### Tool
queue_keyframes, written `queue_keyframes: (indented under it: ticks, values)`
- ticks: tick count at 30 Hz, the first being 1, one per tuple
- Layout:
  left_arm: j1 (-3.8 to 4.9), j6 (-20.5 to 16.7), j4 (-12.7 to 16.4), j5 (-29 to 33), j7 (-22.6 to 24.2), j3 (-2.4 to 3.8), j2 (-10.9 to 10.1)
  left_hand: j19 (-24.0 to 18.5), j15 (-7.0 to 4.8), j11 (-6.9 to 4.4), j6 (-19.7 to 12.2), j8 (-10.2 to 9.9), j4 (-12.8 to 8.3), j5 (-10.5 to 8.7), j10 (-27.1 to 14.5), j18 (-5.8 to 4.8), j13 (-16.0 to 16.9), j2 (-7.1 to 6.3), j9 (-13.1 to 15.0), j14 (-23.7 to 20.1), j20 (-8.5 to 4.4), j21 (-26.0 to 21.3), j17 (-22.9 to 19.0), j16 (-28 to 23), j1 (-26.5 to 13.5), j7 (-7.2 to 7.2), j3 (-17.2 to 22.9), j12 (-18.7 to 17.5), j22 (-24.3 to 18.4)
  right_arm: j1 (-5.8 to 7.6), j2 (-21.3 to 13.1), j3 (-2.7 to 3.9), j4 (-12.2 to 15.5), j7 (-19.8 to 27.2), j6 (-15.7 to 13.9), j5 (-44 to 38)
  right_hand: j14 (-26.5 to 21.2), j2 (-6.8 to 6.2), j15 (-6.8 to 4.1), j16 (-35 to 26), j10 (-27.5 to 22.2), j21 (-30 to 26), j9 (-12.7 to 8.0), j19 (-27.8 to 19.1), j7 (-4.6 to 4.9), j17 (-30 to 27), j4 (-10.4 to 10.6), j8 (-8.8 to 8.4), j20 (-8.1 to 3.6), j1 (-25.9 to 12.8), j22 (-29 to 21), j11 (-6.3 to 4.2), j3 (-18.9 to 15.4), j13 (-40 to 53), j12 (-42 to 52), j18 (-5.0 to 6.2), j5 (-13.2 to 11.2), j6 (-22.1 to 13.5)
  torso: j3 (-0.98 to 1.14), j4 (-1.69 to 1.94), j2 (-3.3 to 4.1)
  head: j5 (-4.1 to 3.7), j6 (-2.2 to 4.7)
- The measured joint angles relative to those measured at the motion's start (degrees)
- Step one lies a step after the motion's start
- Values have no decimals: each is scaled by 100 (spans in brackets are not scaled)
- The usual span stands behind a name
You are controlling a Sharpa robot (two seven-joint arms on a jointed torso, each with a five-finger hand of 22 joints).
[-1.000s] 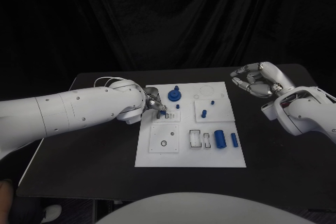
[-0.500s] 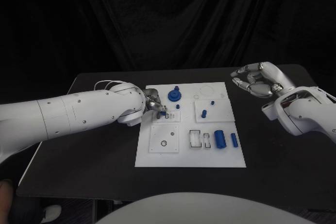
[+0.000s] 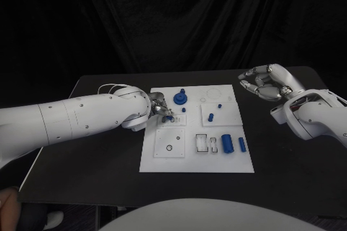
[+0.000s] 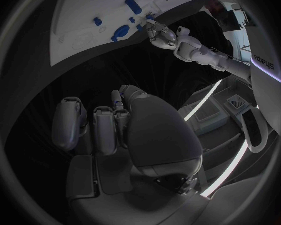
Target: Assemble the parts on the task board
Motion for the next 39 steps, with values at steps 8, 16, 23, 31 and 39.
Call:
queue_keyframes:
  ticks: [8, 16, 23, 31, 39]
  values:
    - [-8, 4, 27, -1, 9, 3, 0, -22, 0, 0, 10, 0, -1, -2, 0, 0, 0, 0, 6, 0, -22, -23, 0, 0, 0, 10, 0, 0, 0, 0, 2, 0, -4, -7, 6, -3, 0, 0, 0, 1, 0, 0, 0, 0, 0, 0, -17, 0, 0, 0, 0, 0, 17, 0, 0, 0, 23, 0, -1, 3, 1, 0, 2]
    - [-23, 5, 31, -2, 29, 8, 5, -22, 0, 0, 11, 0, -2, -3, 0, 0, 0, 22, 14, 0, -21, -23, 0, 0, -23, 11, 0, 0, 0, 0, 3, 0, -5, -15, 9, -5, 0, 0, 0, 1, 0, 0, 1, 0, 0, -1, -17, 0, 0, 0, -1, 0, 17, 0, 0, 0, 23, 0, 0, 4, 0, -3, 2]
    - [-60, 9, 34, -1, 60, 6, 28, -22, 0, 0, 11, -45, 22, -21, 0, 1, 0, 19, 27, 0, -21, -46, 0, 0, -26, 11, 23, 0, 0, 0, 7, 0, -13, -26, 12, -6, 0, 0, 0, 1, 0, 0, -5, 0, 0, -1, -17, 0, 0, 0, -1, 0, 17, 0, 0, 0, 23, 0, 1, 2, -2, 2, 3]
    - [-70, 6, 17, -1, 85, 11, 35, -43, -21, 0, 20, -124, 17, -340, 0, 0, 0, 95, 65, -21, -42, -81, 0, 0, -102, -3, 28, 0, 0, -1, 11, 0, -24, -39, 16, -7, 0, 0, 0, 2, 0, 0, -5, 0, 0, -1, -16, 0, 0, 0, -1, 0, 16, 0, 0, 0, 23, 0, 1, 1, 0, 10, 3]
    - [-86, 1, -4, -6, 83, 10, 35, -43, -21, 1, 99, -248, 227, -866, 0, 0, 0, 95, 115, -21, -42, -166, 0, 0, -345, -103, -165, 0, -1, -1, 14, 0, -26, -53, 23, -8, 0, 0, 0, 2, 0, 0, -4, 0, 0, -2, -16, 0, 0, 0, -1, 0, 16, 0, 0, 0, 23, 0, 1, 2, 1, 17, 3]
